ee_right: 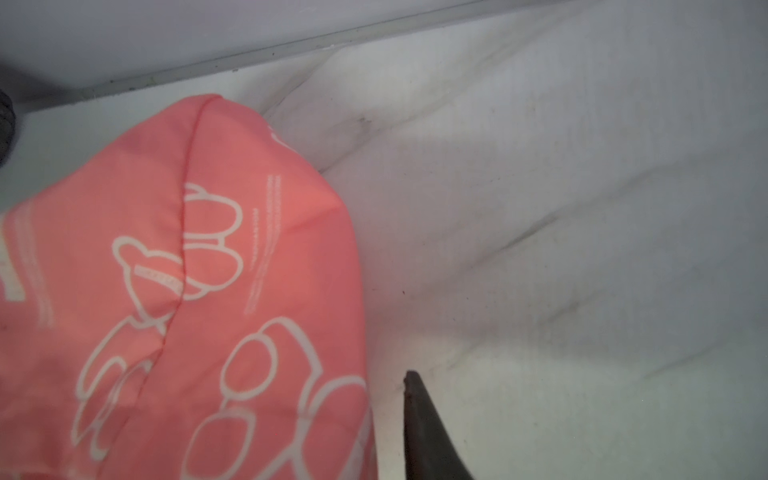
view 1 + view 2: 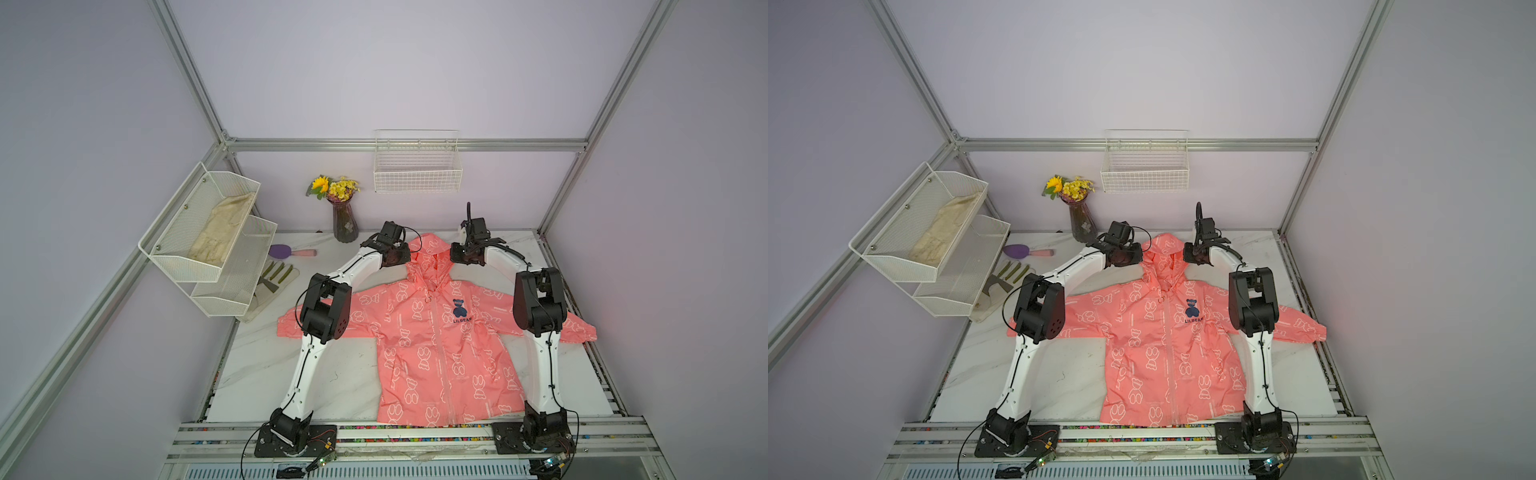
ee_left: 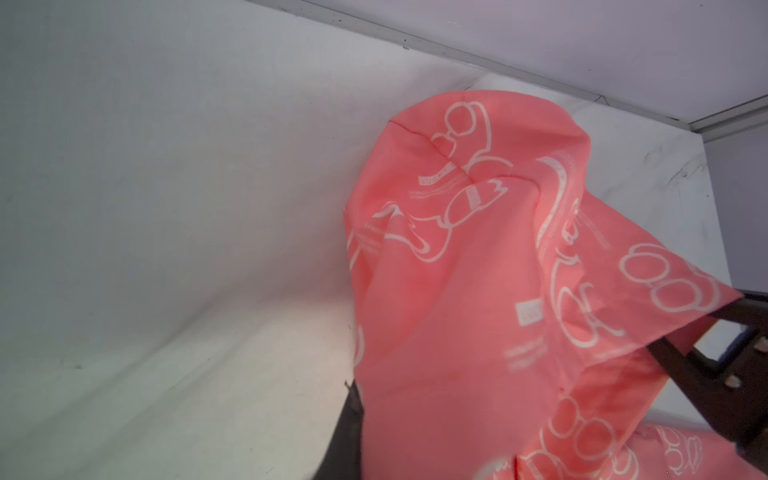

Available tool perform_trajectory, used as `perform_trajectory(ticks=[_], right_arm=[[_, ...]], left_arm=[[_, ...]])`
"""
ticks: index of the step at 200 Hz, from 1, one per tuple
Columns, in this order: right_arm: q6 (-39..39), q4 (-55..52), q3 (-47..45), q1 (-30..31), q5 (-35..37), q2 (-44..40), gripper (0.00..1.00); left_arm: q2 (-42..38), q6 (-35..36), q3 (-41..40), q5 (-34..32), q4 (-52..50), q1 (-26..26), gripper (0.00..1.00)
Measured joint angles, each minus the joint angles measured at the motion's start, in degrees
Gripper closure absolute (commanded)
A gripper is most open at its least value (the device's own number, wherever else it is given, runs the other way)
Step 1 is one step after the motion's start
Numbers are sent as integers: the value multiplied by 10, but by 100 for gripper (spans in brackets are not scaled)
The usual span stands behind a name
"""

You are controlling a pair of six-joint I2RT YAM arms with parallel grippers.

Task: Unzip the jacket
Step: Unzip the zipper on the jacket.

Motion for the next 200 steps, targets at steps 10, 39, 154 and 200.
perform_trajectory(ticks=[10,39,154,200], right_arm=[[3,7,-3,-1,0,-1,94],[0,45,-41,0,-2,-18,100],[-21,180,-250,7,-3,-143,84],[23,103,-262,-4,-26,-152,64]], left_arm=[[0,10,0,-5,-2,3,95],[-2,40,0,-16,-4,8,96],[-124,-15,-210,-22,91,32,76],[-173,-69,-330,-35,137,51,64]])
